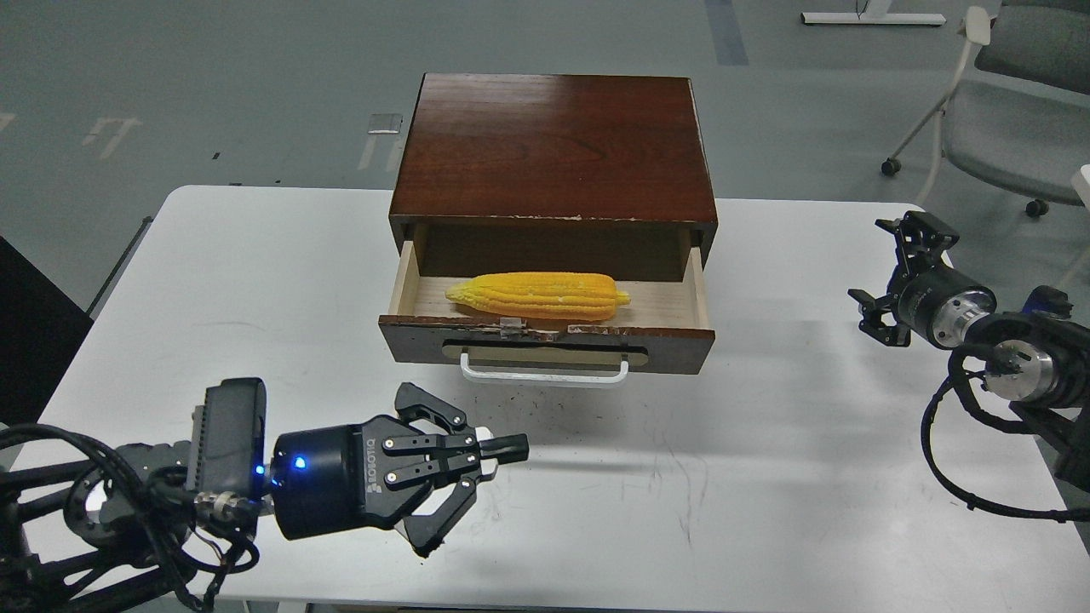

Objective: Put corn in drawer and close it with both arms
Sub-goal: 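Swing the left gripper down in front of the drawer handle, then align the left gripper against the drawer front below the handle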

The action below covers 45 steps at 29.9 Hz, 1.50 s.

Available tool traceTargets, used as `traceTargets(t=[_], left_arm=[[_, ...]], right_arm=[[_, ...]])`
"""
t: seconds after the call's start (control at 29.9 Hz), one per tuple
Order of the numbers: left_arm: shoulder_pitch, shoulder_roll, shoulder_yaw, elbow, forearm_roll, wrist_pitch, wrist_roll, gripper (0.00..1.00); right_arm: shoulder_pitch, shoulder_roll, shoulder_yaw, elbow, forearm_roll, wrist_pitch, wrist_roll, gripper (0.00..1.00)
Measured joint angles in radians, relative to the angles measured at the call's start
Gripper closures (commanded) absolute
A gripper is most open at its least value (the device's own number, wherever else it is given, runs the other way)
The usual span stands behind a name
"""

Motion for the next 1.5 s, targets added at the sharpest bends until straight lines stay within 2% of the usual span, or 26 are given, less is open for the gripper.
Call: traceTargets(t=[0.13,0.37,0.8,0.97,1.2,1.4,1.5], left_arm=[[0.007,-0.072,-0.05,0.044,0.0,-0.009,0.0,1.0],[0.006,-0.17,-0.104,0.132,0.0,-0.098,0.0,1.0],[0.003,-0.195,-0.115,0.159,0.0,-0.289,0.0,1.0],[0.008,-0.195,-0.132,0.17,0.0,-0.337,0.0,1.0],[0.014,-0.205,-0.154,0.176,0.0,-0.358,0.038,1.0],[0.03,-0.209,-0.183,0.183,0.0,-0.371,0.102,1.0],[0.036,-0.211,-0.191,0.186,0.0,-0.374,0.12,1.0]], right_arm=[[0.0,0.004,-0.001,-0.004,0.0,-0.001,0.0,0.0],[-0.001,0.004,-0.001,-0.005,0.0,-0.002,0.0,0.0],[-0.019,0.001,0.004,-0.024,0.0,-0.002,0.0,0.0],[-0.022,0.003,0.006,-0.031,0.0,-0.002,0.002,0.0],[-0.029,0.002,0.008,-0.032,0.0,-0.002,0.006,0.0],[-0.029,0.001,0.008,-0.031,0.0,-0.001,0.006,0.0],[-0.029,0.002,0.008,-0.031,0.0,0.0,0.006,0.0]])
